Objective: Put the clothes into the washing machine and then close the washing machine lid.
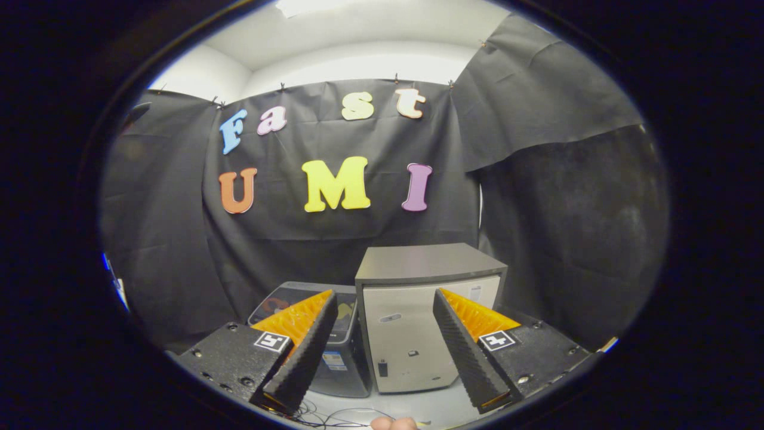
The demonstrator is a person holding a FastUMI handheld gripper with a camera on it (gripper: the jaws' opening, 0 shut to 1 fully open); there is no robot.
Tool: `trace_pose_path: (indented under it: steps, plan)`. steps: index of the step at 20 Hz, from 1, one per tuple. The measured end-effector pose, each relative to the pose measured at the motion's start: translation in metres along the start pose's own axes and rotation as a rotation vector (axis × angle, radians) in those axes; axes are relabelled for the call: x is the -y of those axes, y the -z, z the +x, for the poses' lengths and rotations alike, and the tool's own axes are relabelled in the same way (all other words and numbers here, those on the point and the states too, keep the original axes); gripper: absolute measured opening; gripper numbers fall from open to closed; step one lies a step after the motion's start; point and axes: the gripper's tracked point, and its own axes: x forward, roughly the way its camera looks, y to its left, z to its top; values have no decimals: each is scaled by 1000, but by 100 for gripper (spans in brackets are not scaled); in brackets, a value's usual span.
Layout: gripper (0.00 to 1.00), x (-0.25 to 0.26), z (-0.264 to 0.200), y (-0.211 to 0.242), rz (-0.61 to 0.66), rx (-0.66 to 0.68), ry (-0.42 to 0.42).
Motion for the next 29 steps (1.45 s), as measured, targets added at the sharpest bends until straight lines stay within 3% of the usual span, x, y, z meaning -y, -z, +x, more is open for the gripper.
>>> trace_pose_path:
  steps: [29]
  plan:
    - [100,-3,-13,-5,-15,21,-30]
